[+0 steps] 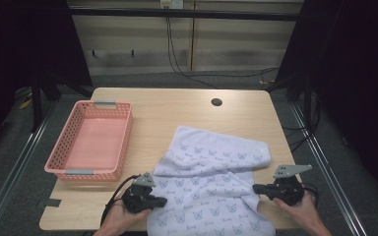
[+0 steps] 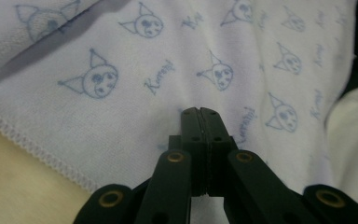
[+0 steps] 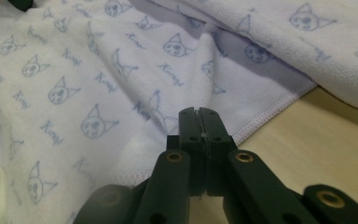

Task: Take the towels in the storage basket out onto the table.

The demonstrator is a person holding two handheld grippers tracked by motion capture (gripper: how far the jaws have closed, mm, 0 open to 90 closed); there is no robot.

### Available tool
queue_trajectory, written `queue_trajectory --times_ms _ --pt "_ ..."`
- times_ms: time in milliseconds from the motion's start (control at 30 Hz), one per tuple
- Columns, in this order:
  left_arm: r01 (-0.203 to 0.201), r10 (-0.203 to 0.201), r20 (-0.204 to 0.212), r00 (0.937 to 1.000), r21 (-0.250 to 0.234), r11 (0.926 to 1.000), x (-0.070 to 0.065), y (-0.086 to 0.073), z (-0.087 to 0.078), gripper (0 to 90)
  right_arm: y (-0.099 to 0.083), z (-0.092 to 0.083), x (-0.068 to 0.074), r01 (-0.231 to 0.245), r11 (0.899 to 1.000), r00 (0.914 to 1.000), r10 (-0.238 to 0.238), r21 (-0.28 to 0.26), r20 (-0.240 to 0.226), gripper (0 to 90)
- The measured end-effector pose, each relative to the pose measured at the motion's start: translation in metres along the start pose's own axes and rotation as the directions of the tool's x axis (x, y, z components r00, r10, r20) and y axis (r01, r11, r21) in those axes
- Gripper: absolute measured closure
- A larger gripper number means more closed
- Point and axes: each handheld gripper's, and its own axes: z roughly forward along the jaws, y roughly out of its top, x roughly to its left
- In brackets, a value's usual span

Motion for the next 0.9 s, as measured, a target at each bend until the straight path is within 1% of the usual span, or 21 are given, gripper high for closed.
queue_trajectory --times_ms 67,100,133,167,233,300,367,400,467,500,533,567,600,633,667,700,733,767,833,867,900 --pt "0.017 -0.016 0.006 0.9998 -0.045 0.9988 0.002 0.005 -0.004 81.8 -0.002 0.002 -0.001 -0.013 1.000 0.9999 0.013 -0.017 0.000 80.0" --pt "0.026 -0.027 -0.014 0.9995 -0.073 0.9970 0.006 0.012 -0.006 75.4 0.000 0.002 -0.006 -0.020 0.999 0.9997 0.020 -0.040 0.016 77.2" --pt "0.025 -0.028 -0.024 0.9993 -0.111 0.9935 0.011 0.022 -0.009 73.4 0.005 0.002 -0.012 -0.035 0.997 0.9991 0.037 -0.069 0.021 74.9" --pt "0.020 -0.027 -0.048 0.9985 -0.146 0.9891 0.015 0.033 -0.012 73.8 0.010 0.000 -0.018 -0.045 0.995 0.9978 0.050 -0.089 0.045 72.2" --pt "0.040 -0.053 -0.051 0.9973 -0.220 0.9747 0.025 0.057 -0.013 73.6 0.023 0.000 -0.033 -0.059 0.991 0.9943 0.069 -0.121 0.082 70.0" --pt "0.013 -0.034 -0.081 0.9961 -0.244 0.9697 0.031 0.080 -0.010 73.8 0.034 0.004 -0.048 -0.081 0.986 0.9890 0.098 -0.149 0.111 66.8" --pt "0.043 -0.076 -0.112 0.9908 -0.275 0.9606 0.043 0.097 -0.005 72.3 0.041 0.014 -0.062 -0.088 0.987 0.9833 0.107 -0.132 0.147 64.8" --pt "0.058 -0.093 -0.112 0.9893 -0.283 0.9573 0.051 0.104 -0.001 70.9 0.044 0.020 -0.068 -0.099 0.988 0.9793 0.118 -0.122 0.164 62.0" --pt "0.080 -0.127 -0.183 0.9749 -0.247 0.9658 0.064 0.112 0.013 67.2 0.047 0.034 -0.078 -0.111 0.990 0.9705 0.127 -0.087 0.205 58.2" --pt "0.093 -0.135 -0.178 0.9748 -0.226 0.9696 0.070 0.113 0.021 64.6 0.047 0.041 -0.082 -0.116 0.991 0.9644 0.128 -0.062 0.231 56.0" --pt "0.102 -0.146 -0.213 0.9660 -0.205 0.9735 0.075 0.112 0.028 64.1 0.047 0.046 -0.085 -0.121 0.992 0.9633 0.129 -0.046 0.236 54.7" --pt "0.125 -0.164 -0.207 0.9644 -0.190 0.9738 0.080 0.111 0.034 62.2 0.046 0.051 -0.088 -0.117 0.993 0.9604 0.121 -0.029 0.251 53.1" --pt "0.130 -0.163 -0.222 0.9613 -0.157 0.9791 0.083 0.109 0.039 61.6 0.045 0.054 -0.089 -0.122 0.993 0.9574 0.120 -0.007 0.263 52.4" --pt "0.116 -0.148 -0.268 0.9520 -0.133 0.9843 0.084 0.107 0.044 61.4 0.043 0.056 -0.091 -0.126 0.992 0.9607 0.124 -0.009 0.248 54.2" --pt "0.130 -0.154 -0.255 0.9545 -0.111 0.9853 0.088 0.104 0.047 63.8 0.044 0.057 -0.092 -0.132 0.991 0.9627 0.132 -0.016 0.236 63.1" --pt "0.107 -0.127 -0.301 0.9452 -0.084 0.9907 0.088 0.100 0.050 70.1 0.045 0.057 -0.094 -0.124 0.992 0.9683 0.126 -0.023 0.216 72.9" --pt "0.091 -0.113 -0.313 0.9429 -0.083 0.9924 0.087 0.099 0.050 80.5 0.047 0.058 -0.095 -0.128 0.991 0.9690 0.131 -0.028 0.210 81.0" --pt "0.104 -0.120 -0.298 0.9469 -0.071 0.9921 0.089 0.100 0.049 84.1 0.049 0.059 -0.095 -0.133 0.991 0.9683 0.136 -0.030 0.209 82.7" --pt "0.096 -0.112 -0.325 0.9391 -0.065 0.9933 0.089 0.102 0.045 87.2 0.058 0.063 -0.100 -0.121 0.992 0.9699 0.128 -0.047 0.207 84.1" --pt "0.116 -0.138 -0.298 0.9446 -0.089 0.9892 0.091 0.103 0.041 87.4 0.063 0.064 -0.104 -0.127 0.989 0.9699 0.139 -0.069 0.200 84.2" --pt "0.125 -0.159 -0.317 0.9351 -0.123 0.9844 0.090 0.105 0.037 87.4 0.070 0.064 -0.107 -0.129 0.987 0.9702 0.146 -0.099 0.193 84.2"
